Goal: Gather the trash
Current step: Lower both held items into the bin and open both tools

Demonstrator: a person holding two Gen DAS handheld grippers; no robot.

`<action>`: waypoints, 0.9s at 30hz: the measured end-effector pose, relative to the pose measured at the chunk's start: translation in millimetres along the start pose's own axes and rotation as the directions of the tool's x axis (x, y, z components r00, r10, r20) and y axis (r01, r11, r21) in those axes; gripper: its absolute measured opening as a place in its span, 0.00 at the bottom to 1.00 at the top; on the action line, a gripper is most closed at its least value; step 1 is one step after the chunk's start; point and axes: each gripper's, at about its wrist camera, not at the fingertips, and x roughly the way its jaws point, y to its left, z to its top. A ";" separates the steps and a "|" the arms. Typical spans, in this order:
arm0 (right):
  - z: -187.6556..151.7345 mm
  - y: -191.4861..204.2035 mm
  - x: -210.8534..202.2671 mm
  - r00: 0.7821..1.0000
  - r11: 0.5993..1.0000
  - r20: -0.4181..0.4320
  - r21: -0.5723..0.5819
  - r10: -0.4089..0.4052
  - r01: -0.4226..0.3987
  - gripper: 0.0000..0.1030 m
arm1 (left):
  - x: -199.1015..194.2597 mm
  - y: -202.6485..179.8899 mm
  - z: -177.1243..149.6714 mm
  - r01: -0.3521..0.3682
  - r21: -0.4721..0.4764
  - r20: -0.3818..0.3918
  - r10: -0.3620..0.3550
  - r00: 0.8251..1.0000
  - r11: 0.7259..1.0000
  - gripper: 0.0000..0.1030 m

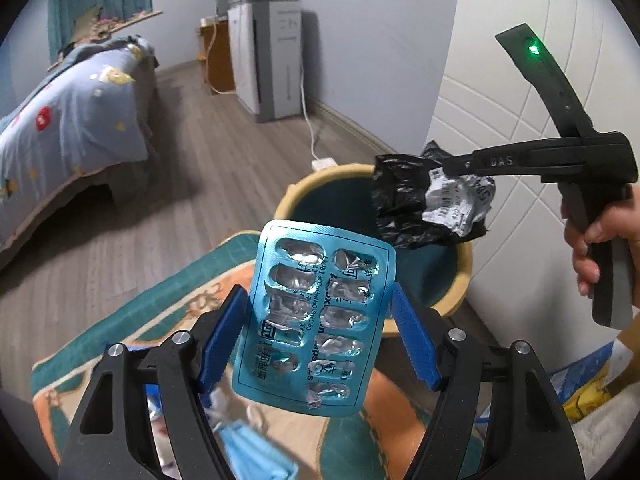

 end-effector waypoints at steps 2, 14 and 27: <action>-1.2 -8.0 7.3 1.000 1.000 -0.013 0.020 -0.009 0.009 0.04 | 12.5 -2.6 4.3 0.010 0.013 -0.008 -0.009 1.000 1.000 0.71; -4.2 -14.7 27.5 0.999 0.999 -0.042 0.047 -0.016 0.018 0.04 | 83.0 -20.0 32.9 0.036 0.005 -0.059 -0.036 0.998 0.999 0.73; -0.7 -6.1 19.7 1.000 0.999 -0.003 0.033 0.018 -0.018 0.78 | 54.4 14.9 23.7 -0.050 -0.110 -0.018 0.048 0.999 0.993 0.93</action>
